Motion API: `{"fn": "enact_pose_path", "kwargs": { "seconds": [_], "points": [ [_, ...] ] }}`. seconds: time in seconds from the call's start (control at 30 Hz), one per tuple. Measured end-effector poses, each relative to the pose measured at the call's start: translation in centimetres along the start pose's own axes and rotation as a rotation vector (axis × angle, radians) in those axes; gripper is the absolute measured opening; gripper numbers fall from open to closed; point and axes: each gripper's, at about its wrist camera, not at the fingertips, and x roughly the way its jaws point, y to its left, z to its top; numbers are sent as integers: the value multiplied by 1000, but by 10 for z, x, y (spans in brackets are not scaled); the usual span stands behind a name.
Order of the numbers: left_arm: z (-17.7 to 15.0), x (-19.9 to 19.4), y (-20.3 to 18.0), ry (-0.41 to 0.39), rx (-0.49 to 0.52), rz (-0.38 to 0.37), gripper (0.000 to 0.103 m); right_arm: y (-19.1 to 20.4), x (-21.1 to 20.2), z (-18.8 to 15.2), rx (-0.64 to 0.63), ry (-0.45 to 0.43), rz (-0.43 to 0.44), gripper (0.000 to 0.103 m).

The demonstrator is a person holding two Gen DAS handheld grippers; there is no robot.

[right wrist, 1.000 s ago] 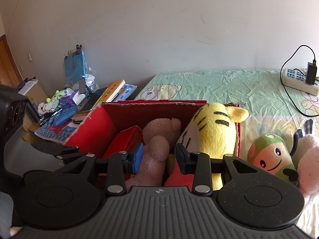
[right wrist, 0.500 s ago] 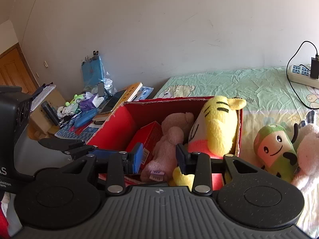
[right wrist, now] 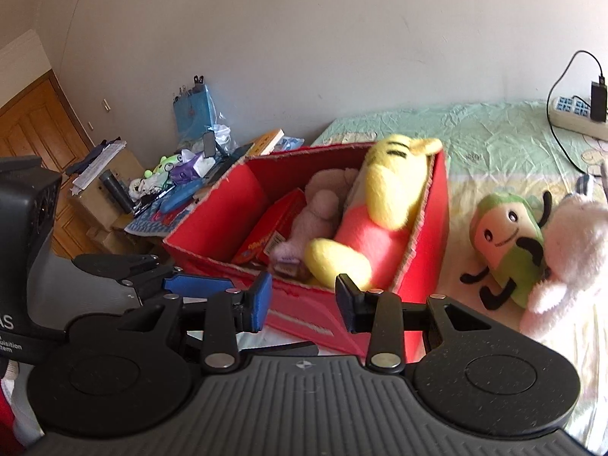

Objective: Organize objects
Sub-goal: 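Open the right gripper and move it toward the white bunny plush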

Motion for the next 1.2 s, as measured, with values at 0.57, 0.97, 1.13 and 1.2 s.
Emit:
{"fn": "enact_pose_path", "kwargs": {
  "seconds": [0.57,0.97,1.13,1.2],
  "points": [
    [14,48,-121,91,81,-162,94,-103,-54,-25,150,30,-114,40],
    [39,85,-155,65,85,-174,94,-149,-42,-5,164,10,-207,50],
    [40,84,-150,63,78,-158,94,-163,-22,-3,188,59,-245,50],
    [41,84,-150,62,77,-157,94,-173,-23,-4,231,60,-244,51]
  ]
}}
